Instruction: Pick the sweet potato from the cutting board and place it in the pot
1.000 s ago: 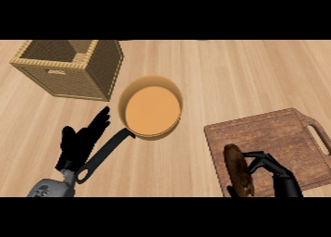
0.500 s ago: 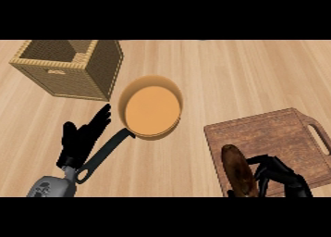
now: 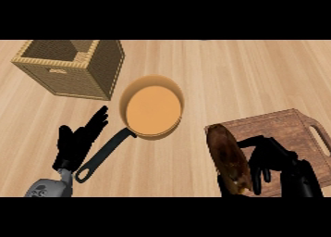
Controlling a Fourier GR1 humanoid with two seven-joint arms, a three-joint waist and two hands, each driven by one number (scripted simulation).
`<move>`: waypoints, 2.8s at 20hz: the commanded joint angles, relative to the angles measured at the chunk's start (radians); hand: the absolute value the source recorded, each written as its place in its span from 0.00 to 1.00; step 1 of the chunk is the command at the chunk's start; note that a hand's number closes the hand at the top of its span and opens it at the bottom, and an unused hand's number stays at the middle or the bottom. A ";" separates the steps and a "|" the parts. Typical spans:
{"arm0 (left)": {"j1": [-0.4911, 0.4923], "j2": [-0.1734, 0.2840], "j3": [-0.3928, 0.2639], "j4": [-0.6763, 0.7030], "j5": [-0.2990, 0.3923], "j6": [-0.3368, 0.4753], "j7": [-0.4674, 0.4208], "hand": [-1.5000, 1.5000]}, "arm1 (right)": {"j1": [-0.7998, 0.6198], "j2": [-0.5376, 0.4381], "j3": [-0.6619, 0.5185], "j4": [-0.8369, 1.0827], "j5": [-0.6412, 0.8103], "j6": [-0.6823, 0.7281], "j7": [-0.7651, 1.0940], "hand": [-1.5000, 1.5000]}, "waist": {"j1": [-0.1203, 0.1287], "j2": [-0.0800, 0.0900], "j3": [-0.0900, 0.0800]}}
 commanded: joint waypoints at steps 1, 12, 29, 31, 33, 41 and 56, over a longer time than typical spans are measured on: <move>0.012 0.003 -0.006 -0.016 -0.014 -0.013 -0.001 0.50 | -0.198 0.077 0.094 0.014 0.200 0.080 0.237 1.00 | 0.007 0.000 0.000; -0.033 -0.017 0.006 0.017 -0.019 -0.028 0.012 0.50 | -0.846 0.081 0.006 0.390 0.039 0.329 0.600 1.00 | 0.017 0.002 0.000; -0.043 -0.048 -0.009 -0.005 -0.039 -0.029 0.021 0.50 | -1.209 0.081 0.080 1.225 -0.040 0.400 0.619 1.00 | 0.050 0.012 0.000; -0.064 -0.048 0.002 0.006 -0.040 -0.018 0.033 0.50 | -1.201 0.081 0.092 1.248 -0.136 0.446 0.713 1.00 | 0.056 0.010 0.000; -0.053 -0.074 -0.026 0.008 -0.061 -0.001 0.040 0.50 | -1.214 0.081 0.091 1.290 -0.205 0.407 0.769 0.00 | 0.057 0.009 0.000; -0.108 -0.048 0.016 0.038 -0.031 -0.042 0.052 0.50 | -1.260 0.081 0.162 1.296 -0.328 0.000 0.586 0.00 | 0.064 0.015 0.002; 0.027 -0.028 0.018 -0.042 -0.033 -0.042 0.030 0.50 | -1.200 0.076 -0.052 1.109 -0.204 -0.677 0.494 0.00 | 0.002 -0.005 0.003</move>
